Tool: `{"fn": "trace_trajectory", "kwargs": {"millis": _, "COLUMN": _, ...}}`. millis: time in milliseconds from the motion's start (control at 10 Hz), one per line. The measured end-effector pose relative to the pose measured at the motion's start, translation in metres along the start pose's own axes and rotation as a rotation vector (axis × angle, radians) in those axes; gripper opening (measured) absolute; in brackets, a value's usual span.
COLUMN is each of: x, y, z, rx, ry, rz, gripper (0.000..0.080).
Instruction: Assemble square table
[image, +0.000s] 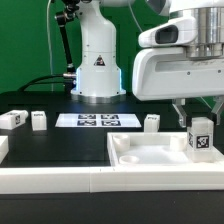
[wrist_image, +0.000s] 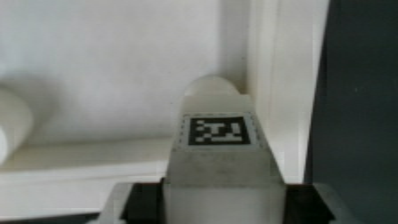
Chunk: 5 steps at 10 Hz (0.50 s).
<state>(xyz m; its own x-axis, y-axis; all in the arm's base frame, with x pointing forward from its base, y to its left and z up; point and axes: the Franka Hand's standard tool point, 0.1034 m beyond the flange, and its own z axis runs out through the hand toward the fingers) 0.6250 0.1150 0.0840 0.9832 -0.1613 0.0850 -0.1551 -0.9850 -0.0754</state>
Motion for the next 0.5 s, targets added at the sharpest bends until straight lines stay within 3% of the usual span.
{"fn": "trace_trajectory", "kwargs": {"millis": 500, "x": -0.0012, "y": -0.0059, "z": 0.0021, "rx": -0.015, "ry": 0.014, "rz": 0.669, "gripper": 0.0290}}
